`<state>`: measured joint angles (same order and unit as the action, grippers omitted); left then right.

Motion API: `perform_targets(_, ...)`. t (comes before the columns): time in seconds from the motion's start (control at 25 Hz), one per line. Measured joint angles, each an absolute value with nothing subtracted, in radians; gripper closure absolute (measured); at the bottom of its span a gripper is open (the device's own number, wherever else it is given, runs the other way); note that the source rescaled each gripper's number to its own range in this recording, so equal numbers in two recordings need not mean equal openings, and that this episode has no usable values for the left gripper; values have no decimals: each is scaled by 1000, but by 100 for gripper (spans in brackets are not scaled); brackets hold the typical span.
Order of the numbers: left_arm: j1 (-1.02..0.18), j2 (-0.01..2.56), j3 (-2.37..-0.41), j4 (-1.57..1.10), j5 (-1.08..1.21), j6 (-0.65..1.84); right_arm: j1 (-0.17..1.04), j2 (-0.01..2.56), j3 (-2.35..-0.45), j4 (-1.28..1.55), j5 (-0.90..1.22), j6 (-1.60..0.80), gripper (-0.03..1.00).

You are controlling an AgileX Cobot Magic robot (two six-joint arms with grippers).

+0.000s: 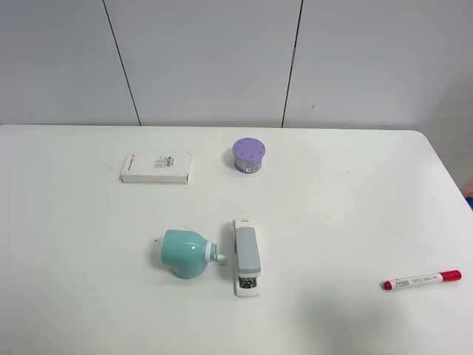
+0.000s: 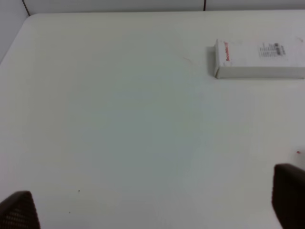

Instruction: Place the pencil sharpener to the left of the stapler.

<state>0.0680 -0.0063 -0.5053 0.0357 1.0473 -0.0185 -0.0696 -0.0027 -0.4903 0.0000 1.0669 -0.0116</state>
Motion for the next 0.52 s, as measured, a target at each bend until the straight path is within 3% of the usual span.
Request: perform_targets(0.52,68,-6,-505,36,1047,-19,-70,-3,-487,0,1067,-9,-3)
